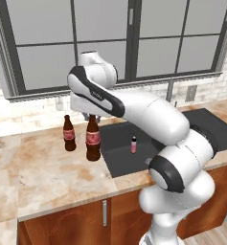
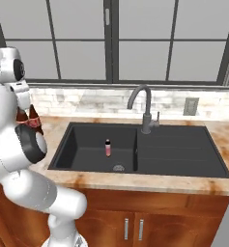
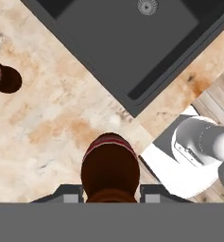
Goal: Place the large bottle from the dining counter next to the other large bottle outside the sink, and place the small bottle from the dining counter next to the other small bottle inside the sink.
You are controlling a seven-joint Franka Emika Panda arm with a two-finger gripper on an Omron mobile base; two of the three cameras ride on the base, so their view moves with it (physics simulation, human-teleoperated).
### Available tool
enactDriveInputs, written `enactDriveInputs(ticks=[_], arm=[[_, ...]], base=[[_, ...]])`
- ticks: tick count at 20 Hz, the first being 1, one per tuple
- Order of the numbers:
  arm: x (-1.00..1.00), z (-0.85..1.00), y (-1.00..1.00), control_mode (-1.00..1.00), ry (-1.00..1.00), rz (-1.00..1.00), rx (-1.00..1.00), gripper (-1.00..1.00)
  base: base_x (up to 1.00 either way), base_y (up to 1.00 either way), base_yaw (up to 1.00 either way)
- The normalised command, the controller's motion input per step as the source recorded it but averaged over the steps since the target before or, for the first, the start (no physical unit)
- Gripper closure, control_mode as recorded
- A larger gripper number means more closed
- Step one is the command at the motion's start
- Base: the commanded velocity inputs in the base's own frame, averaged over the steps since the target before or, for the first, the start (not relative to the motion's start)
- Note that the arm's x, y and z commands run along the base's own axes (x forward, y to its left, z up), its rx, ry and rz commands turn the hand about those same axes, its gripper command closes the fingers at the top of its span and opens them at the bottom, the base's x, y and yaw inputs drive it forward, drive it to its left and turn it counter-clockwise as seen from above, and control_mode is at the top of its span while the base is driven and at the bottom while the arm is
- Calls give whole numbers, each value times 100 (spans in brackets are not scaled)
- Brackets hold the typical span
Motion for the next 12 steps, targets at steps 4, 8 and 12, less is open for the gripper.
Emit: enactDriveInputs(ticks=[4, 8, 12], arm=[[14, -44, 19, -100, 0, -4, 0, 100], [8, -41, 21, -100, -3, -11, -2, 100], [12, -28, 34, -100, -9, -10, -5, 100]], base=[[0, 0, 0], [0, 0, 0], [0, 0, 0]])
